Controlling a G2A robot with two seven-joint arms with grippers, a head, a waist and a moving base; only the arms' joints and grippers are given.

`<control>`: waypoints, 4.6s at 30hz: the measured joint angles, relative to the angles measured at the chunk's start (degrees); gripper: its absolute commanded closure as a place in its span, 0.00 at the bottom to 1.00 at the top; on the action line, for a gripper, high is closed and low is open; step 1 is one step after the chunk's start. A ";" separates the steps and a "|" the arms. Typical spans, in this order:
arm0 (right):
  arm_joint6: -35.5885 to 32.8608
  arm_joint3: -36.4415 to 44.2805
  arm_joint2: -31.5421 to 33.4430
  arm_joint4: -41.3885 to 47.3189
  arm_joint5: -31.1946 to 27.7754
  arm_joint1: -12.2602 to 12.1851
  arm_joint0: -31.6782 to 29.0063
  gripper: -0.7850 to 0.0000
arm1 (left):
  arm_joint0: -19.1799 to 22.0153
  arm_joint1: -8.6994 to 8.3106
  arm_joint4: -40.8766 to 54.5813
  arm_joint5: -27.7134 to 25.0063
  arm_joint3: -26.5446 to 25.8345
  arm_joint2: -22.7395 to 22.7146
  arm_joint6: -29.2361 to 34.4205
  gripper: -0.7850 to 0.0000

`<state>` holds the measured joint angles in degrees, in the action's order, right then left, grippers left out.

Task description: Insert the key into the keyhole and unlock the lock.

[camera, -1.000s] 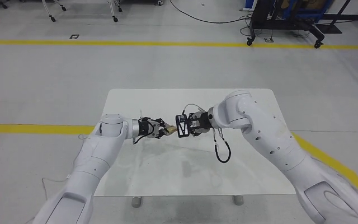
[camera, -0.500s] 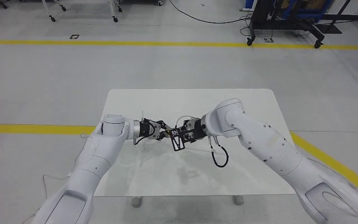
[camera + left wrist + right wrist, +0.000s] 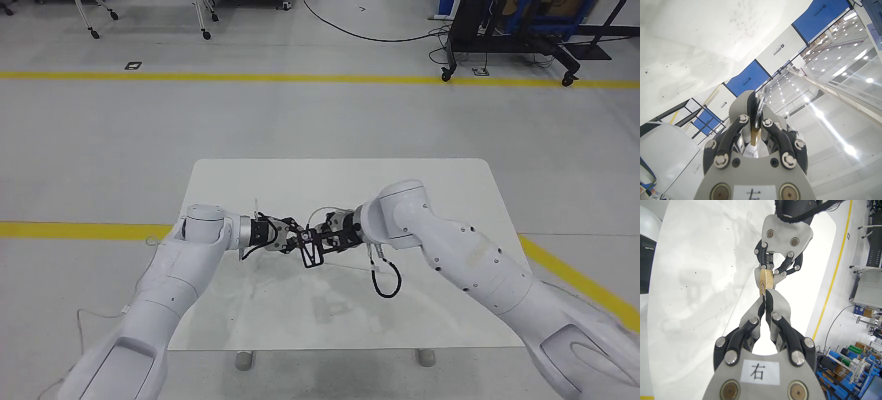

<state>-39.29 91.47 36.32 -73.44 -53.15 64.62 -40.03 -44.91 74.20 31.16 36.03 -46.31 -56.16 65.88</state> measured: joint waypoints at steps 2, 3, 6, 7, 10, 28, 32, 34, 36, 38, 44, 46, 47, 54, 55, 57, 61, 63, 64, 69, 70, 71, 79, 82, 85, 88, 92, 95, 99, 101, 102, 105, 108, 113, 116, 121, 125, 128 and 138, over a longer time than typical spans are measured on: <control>-0.37 0.74 0.14 -0.31 0.76 0.01 -0.22 1.00 | 0.09 0.02 0.41 0.11 0.26 0.09 -0.04 1.00; -0.64 1.14 0.20 -0.53 1.04 0.00 -0.36 1.00 | 0.13 0.03 0.61 0.14 0.37 0.10 -0.13 1.00; -1.73 2.70 0.39 -1.10 1.69 -0.10 -0.96 1.00 | 0.25 0.05 1.22 0.08 0.69 0.00 -1.09 1.00; -2.00 3.15 0.55 -1.13 1.82 -0.15 -1.14 1.00 | 0.27 0.05 1.39 -0.11 0.74 -0.10 -1.63 1.00; -3.14 4.28 1.57 -0.93 2.42 -0.45 -1.77 1.00 | 0.28 -0.03 1.77 -1.07 0.77 -0.71 -4.20 1.00; -9.33 9.33 0.75 -6.84 3.30 -0.85 -3.76 1.00 | -2.79 -0.35 6.01 -2.70 -3.25 -3.52 -12.21 1.00; -12.00 10.00 -0.66 -8.42 4.08 -0.33 -3.68 1.00 | -3.42 -0.44 6.10 -2.28 -4.70 -3.50 -13.24 1.00; -12.36 9.92 -0.91 -8.31 4.46 -0.11 -3.61 1.00 | -3.59 -0.50 6.15 -2.16 -5.03 -3.49 -13.21 1.00; -12.69 9.68 -1.20 -8.31 4.77 0.13 -3.51 1.00 | -3.77 -0.55 6.16 -2.08 -5.37 -3.44 -13.27 1.00; -13.49 9.43 -1.67 -8.83 5.28 0.40 -3.40 1.00 | -4.02 -0.58 6.22 -2.12 -5.76 -3.32 -13.36 1.00; -15.20 8.76 -2.60 -9.61 6.64 1.19 -3.03 1.00 | -4.46 -0.68 6.00 -1.98 -6.57 -2.99 -13.82 1.00; -15.81 8.50 -2.74 -9.78 6.83 1.38 -2.93 1.00 | -4.50 -0.73 5.88 -1.83 -6.71 -2.89 -13.89 1.00; -16.20 8.32 -2.82 -9.81 6.93 1.51 -2.85 1.00 | -4.51 -0.75 5.84 -1.75 -6.77 -2.84 -13.89 1.00; -18.22 7.04 -3.37 -9.36 6.86 2.29 -2.28 1.00 | -4.37 -0.86 5.98 -1.48 -6.71 -2.58 -13.53 1.00; -18.30 6.94 -3.43 -9.32 6.84 2.39 -2.21 1.00 | -4.33 -0.86 5.97 -1.46 -6.69 -2.51 -13.51 1.00; -18.47 6.68 -3.58 -9.33 6.79 2.62 -2.03 1.00 | -4.23 -0.84 5.91 -1.34 -6.65 -2.24 -13.34 1.00; -18.77 6.25 -4.23 -10.02 6.92 3.02 -1.61 1.00 | -3.99 -0.82 5.84 -1.32 -6.44 -1.85 -13.12 1.00; -18.77 5.92 -4.70 -10.21 6.92 3.23 -1.36 1.00 | -3.87 -0.83 5.77 -1.40 -6.31 -1.70 -13.01 1.00; -18.75 5.74 -4.89 -10.23 6.90 3.32 -1.23 1.00 | -3.83 -0.83 5.77 -1.42 -6.24 -1.65 -12.97 1.00; -19.28 5.00 -5.59 -10.20 7.44 3.76 -0.70 1.00 | -3.59 -0.84 5.93 -1.33 -5.93 -1.43 -12.85 1.00; -19.40 4.98 -5.61 -10.13 7.55 3.81 -0.65 1.00 | -3.55 -0.85 5.96 -1.29 -5.87 -1.40 -12.82 1.00; -19.56 5.00 -5.66 -10.19 7.73 3.88 -0.59 1.00 | -3.49 -0.86 6.03 -1.20 -5.75 -1.39 -12.85 1.00; -21.50 4.83 -7.59 -11.91 9.67 4.44 -0.05 1.00 | -3.36 -0.83 6.75 -0.92 -5.49 -1.36 -13.91 1.00; -22.05 4.75 -8.29 -11.85 10.21 4.74 0.32 1.00 | -3.36 -0.85 6.95 -1.00 -5.53 -1.40 -14.15 1.00; -22.61 4.47 -9.02 -11.84 10.76 5.04 0.74 1.00 | -3.38 -0.88 7.12 -1.07 -5.55 -1.39 -14.19 1.00; -23.44 4.20 -9.97 -12.18 11.59 5.37 1.18 1.00 | -3.35 -0.89 7.19 -0.98 -5.56 -1.33 -14.37 1.00; -24.41 4.08 -11.37 -12.32 12.56 5.85 1.85 1.00 | -3.34 -0.90 7.43 -0.88 -5.54 -1.26 -14.53 1.00; -24.72 4.03 -12.21 -11.90 12.88 6.16 2.29 1.00 | -3.32 -0.90 7.66 -0.83 -5.40 -1.29 -14.96 1.00; -25.06 3.66 -13.07 -11.39 13.22 6.54 2.85 1.00 | -3.31 -0.89 7.93 -0.75 -5.35 -1.25 -15.28 1.00; -25.22 3.42 -13.37 -11.05 13.37 6.71 3.13 1.00 | -3.30 -0.89 7.99 -0.73 -5.36 -1.23 -15.42 1.00; -25.28 3.34 -13.47 -10.90 13.44 6.77 3.25 1.00 | -3.29 -0.90 8.02 -0.73 -5.36 -1.22 -15.44 1.00; -25.52 3.18 -13.71 -10.35 13.68 6.96 3.53 1.00 | -3.29 -0.91 8.17 -0.69 -5.34 -1.23 -15.67 1.00; -25.55 3.03 -13.83 -9.67 13.71 7.14 3.75 1.00 | -3.31 -0.89 8.27 -0.61 -5.46 -1.07 -15.76 1.00; -25.69 2.89 -13.93 -8.96 13.85 7.44 3.97 1.00 | -3.27 -0.88 8.46 -0.65 -5.43 -0.93 -15.68 1.00; -25.76 2.83 -14.01 -8.73 13.92 7.60 4.04 1.00 | -3.27 -0.90 8.54 -0.75 -5.43 -0.89 -15.57 1.00; -25.83 2.64 -14.32 -8.64 14.00 7.85 4.13 1.00 | -3.26 -0.94 8.66 -0.87 -5.41 -0.83 -15.24 1.00; -25.79 2.56 -14.70 -8.59 13.95 8.05 4.25 1.00 | -3.24 -0.98 8.75 -0.90 -5.38 -0.78 -15.07 1.00; -25.77 2.47 -14.87 -8.59 13.93 8.15 4.36 1.00 | -3.24 -1.00 8.85 -0.93 -5.38 -0.74 -14.93 1.00; -24.67 0.96 -12.89 -7.14 12.96 8.08 4.21 1.00 | -3.24 -1.09 9.64 -1.04 -5.11 -0.75 -13.53 1.00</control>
<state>-63.96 92.43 23.43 -80.58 -40.19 72.70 -35.82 -48.15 73.11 40.81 34.99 -51.42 -56.90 52.35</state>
